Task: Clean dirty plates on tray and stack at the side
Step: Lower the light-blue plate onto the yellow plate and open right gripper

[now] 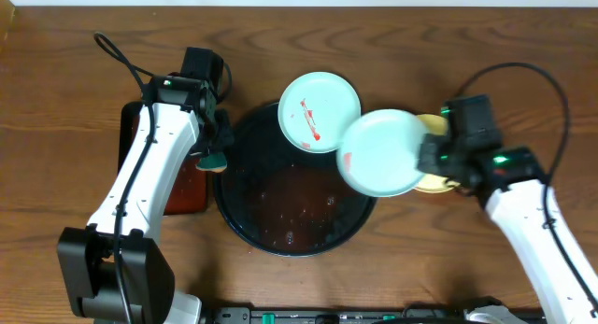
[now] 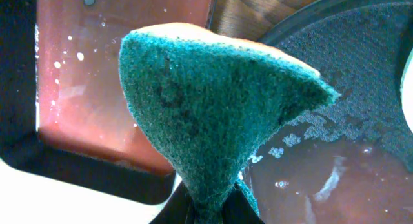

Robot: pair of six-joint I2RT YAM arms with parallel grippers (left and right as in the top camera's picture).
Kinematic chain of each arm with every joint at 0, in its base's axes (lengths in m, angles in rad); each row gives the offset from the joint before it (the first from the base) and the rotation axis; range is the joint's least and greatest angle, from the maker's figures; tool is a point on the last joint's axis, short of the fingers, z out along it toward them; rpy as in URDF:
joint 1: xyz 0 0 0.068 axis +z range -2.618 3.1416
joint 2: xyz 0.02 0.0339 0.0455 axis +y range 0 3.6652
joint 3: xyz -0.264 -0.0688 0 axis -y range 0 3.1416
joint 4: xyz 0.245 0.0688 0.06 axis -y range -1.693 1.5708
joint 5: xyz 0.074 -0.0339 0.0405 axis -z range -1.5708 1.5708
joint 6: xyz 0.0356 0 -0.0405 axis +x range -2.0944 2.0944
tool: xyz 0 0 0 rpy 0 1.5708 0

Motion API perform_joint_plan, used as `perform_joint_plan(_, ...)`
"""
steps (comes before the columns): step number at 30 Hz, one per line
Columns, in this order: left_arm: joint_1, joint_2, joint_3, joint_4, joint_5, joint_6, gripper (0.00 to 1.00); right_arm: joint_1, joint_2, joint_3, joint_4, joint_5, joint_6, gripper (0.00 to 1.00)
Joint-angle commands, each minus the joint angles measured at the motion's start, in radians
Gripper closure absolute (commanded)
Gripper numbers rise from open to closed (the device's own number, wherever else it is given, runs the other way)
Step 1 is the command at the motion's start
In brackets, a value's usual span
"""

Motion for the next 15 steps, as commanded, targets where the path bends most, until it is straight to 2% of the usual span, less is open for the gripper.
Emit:
perform_joint_plan(1,0.005,-0.005,0.015,-0.005,-0.001,0.009,0.92,-0.127,0.017,0.003,-0.013,0.010,-0.047,0.99)
perform_joint_plan(6,0.005,-0.005,0.015,-0.005,-0.001,0.009,0.92,-0.246,0.069,-0.001,-0.015,0.027,-0.049,0.99)
perform_joint_plan(15,0.005,-0.005,0.015,-0.005,-0.001,0.009,0.92,-0.261,0.225,-0.001,0.036,0.063,-0.050,0.97)
